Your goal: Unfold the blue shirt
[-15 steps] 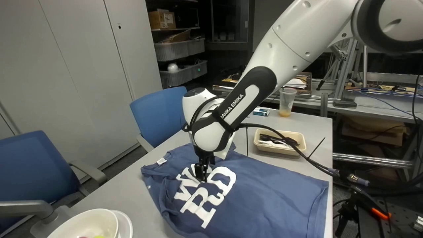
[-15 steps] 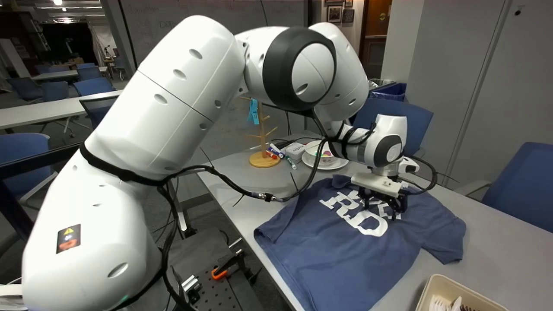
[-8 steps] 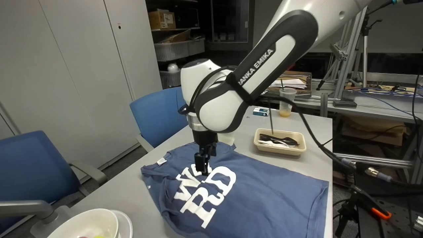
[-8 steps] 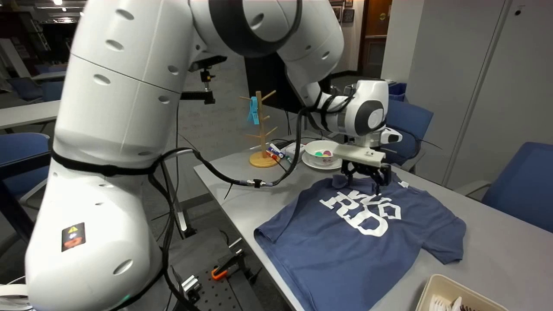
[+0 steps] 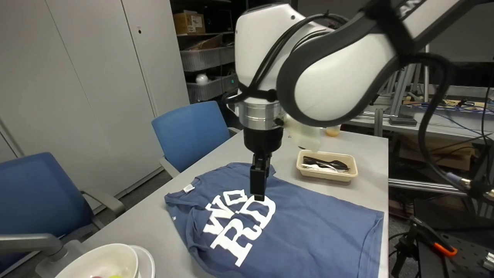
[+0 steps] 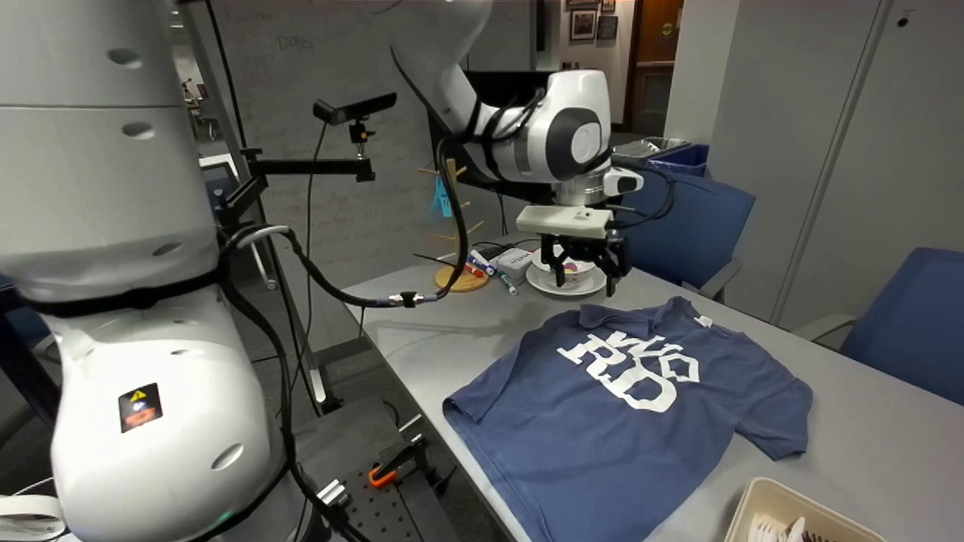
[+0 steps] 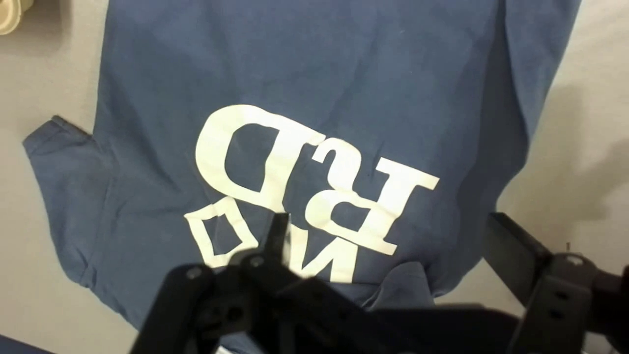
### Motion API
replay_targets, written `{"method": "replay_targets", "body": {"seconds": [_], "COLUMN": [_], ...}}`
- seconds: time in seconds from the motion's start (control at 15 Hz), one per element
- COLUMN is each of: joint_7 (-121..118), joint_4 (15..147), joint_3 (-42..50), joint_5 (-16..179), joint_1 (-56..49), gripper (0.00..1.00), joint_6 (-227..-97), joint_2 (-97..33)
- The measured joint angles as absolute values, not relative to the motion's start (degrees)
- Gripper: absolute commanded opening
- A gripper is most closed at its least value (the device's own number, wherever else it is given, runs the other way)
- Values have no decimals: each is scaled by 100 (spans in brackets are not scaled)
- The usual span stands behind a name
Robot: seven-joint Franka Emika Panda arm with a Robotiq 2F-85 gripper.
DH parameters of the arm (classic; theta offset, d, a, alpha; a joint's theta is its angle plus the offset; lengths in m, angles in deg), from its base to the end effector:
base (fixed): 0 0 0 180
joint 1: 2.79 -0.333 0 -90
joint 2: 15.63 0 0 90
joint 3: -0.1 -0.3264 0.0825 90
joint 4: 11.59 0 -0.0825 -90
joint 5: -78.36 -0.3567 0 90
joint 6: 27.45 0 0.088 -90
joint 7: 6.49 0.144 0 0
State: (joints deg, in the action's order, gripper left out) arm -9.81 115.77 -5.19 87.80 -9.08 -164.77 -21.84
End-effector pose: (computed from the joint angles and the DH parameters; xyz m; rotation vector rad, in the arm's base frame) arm 0.5205 0.1009 0.3251 2.9852 0.5690 0.1121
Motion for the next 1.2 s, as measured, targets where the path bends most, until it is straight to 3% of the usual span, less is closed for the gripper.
{"method": "replay_targets", "body": {"seconds": [0.6,1.2], "joint_7": [-966,-966], "joint_4": [13234,13442], "joint_3": [-840,-846], "joint_5": [8788,8788], "joint_1": [-983,-984], "gripper": [100,100], "joint_6": [-16474,-16474], "joint_2": [48,307]}}
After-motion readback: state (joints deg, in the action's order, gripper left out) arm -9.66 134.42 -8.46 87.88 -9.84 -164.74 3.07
